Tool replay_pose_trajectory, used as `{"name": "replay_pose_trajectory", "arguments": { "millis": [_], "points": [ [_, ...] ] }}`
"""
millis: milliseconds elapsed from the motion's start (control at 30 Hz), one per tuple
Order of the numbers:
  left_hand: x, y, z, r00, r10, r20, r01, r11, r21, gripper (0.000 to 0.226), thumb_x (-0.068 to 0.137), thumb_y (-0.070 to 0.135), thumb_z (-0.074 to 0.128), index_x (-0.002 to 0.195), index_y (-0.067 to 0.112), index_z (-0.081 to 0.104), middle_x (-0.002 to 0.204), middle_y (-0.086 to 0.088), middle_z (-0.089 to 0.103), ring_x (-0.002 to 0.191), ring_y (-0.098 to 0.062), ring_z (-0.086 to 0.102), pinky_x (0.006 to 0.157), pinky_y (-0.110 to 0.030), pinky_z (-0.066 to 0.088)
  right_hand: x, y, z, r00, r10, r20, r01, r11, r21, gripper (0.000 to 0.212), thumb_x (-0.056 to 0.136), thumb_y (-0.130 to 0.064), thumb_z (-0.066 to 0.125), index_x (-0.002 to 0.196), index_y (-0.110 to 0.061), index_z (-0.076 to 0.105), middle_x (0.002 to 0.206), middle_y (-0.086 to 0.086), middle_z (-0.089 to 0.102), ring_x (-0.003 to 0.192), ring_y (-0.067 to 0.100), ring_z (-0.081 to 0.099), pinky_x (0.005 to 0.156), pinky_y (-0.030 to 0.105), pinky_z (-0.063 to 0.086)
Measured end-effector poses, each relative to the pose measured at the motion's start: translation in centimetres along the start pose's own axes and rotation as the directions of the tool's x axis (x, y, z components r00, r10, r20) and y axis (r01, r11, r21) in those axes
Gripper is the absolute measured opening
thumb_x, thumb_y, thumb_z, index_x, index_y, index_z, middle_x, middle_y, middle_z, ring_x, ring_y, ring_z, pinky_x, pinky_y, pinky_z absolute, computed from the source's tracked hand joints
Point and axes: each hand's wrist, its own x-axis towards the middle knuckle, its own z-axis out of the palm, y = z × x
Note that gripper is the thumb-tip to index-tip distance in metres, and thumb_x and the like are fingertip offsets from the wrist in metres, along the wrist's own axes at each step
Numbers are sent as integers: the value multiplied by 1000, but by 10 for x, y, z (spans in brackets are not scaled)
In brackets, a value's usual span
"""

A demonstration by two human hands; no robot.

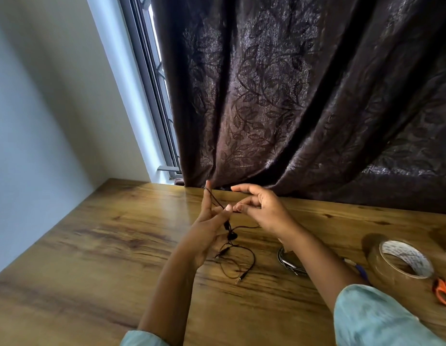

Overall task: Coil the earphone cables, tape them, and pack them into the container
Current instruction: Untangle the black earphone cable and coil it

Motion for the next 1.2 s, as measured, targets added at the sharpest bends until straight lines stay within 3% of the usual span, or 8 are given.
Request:
{"name": "replay_pose_trajectory", "arguments": {
  "millis": [333, 433, 600, 700, 767, 800, 967, 1200],
  "points": [
    [19, 4, -21, 861, 19, -508, -226, 909, -349, 63, 97, -3, 36, 147, 31, 18, 63, -1, 62, 79, -21, 63, 77, -32, 50, -5, 15, -10, 978, 196, 71, -146, 889, -435, 17, 94, -15, 57, 92, -24, 72, 82, -6, 66, 73, 10, 57, 66, 26, 44],
    [21, 5, -39, 842, -101, -529, -204, 849, -488, 50, 98, -1, 30, 142, 22, 31, 68, -2, 45, 58, -15, 48, 55, -26, 48, -7, 24, -16, 942, 332, 49, -313, 922, -228, 27, 101, -15, 41, 87, -23, 62, 71, -1, 46, 56, 8, 37, 52, 24, 32],
    [18, -3, -64, 863, -125, -490, 233, 958, 165, 27, 99, 11, 42, 118, 0, 57, 72, -4, 53, 49, -13, 37, 32, -15, 28, -6, 15, -15, 924, 378, 58, -378, 883, 278, 25, 102, -6, 33, 88, -14, 53, 72, -1, 43, 54, 6, 39, 43, 16, 31],
    [15, -4, -62, 882, -189, -432, 452, 597, 662, 36, 96, 27, 51, 118, -1, 55, 93, -12, 63, 77, -25, 59, 65, -31, 52, -5, 7, -11, 929, 361, 77, -367, 883, 292, 22, 102, -7, 34, 90, -12, 51, 70, -1, 43, 52, 5, 34, 42, 14, 26],
    [13, -5, -53, 896, -86, -435, 443, 246, 862, 49, 95, 41, 48, 127, 4, 50, 119, -13, 59, 108, -28, 55, 86, -32, 43, -5, 3, -10, 934, 340, 111, -358, 881, 309, 18, 102, -9, 35, 95, -10, 51, 71, -2, 45, 48, 2, 32, 40, 12, 24],
    [11, -4, -44, 920, 11, -392, 378, 242, 894, 53, 95, 45, 45, 132, 7, 46, 129, -13, 55, 116, -27, 51, 91, -33, 40, -6, 0, -10, 938, 324, 127, -347, 891, 291, 16, 102, -11, 37, 97, -10, 53, 72, -2, 46, 47, 1, 32, 40, 12, 24],
    [4, 10, 1, 990, 137, 30, -134, 868, 479, 28, 95, 31, 50, 121, 23, 56, 114, -1, 64, 104, -14, 60, 74, -15, 46, -7, -12, -8, 963, 240, 121, -244, 969, 22, 15, 98, -22, 50, 98, -20, 65, 77, -8, 58, 53, 0, 41, 47, 14, 33],
    [14, 3, -3, 985, 164, -58, -143, 954, 264, 20, 97, 16, 47, 86, 6, 61, 58, 6, 49, 49, -7, 45, 51, -22, 44, -8, -17, -17, 991, 107, 81, -97, 988, -118, 11, 93, -21, 58, 94, -21, 69, 69, -8, 60, 48, -3, 44, 49, 13, 35]
  ]
}}
